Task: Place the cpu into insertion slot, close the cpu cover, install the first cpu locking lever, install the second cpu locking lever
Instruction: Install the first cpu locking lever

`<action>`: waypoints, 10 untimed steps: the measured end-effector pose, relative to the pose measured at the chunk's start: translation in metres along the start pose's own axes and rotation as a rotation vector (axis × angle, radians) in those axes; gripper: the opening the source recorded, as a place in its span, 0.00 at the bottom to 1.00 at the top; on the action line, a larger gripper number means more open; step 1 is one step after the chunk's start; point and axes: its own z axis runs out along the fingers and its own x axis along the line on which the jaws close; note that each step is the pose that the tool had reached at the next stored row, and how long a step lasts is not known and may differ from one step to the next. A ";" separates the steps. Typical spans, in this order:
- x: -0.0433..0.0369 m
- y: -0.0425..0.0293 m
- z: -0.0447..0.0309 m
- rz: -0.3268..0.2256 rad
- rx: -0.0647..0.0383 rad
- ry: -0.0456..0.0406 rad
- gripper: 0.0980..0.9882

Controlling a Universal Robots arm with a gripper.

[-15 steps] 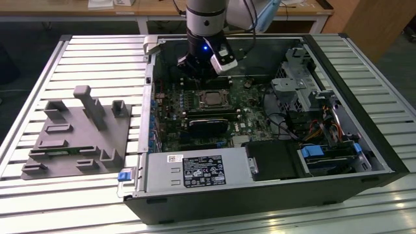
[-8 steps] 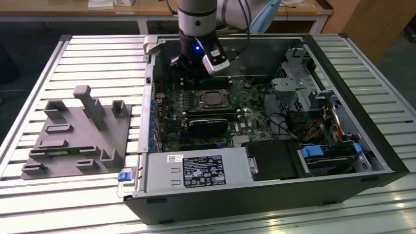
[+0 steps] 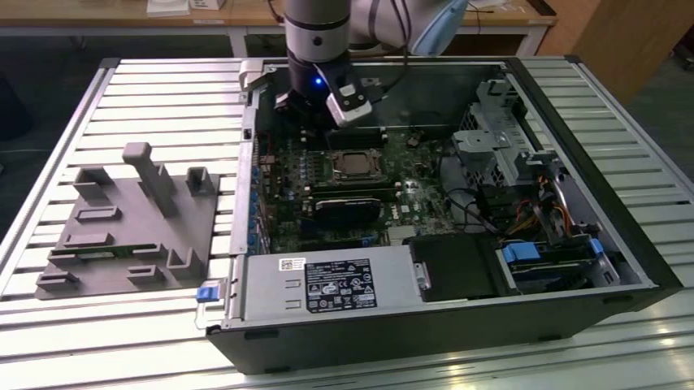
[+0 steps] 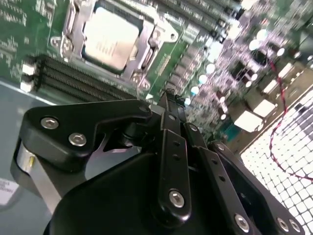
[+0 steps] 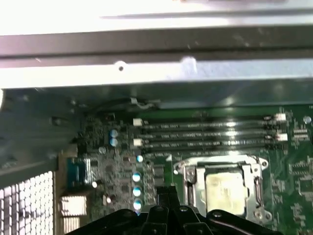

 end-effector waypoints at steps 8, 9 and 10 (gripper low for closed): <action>0.0062 -0.0015 -0.0002 0.001 -0.111 0.0065 0.01; 0.0066 -0.0016 -0.0002 0.001 -0.125 0.0073 0.01; 0.0070 -0.0018 -0.0002 0.001 -0.138 0.0080 0.01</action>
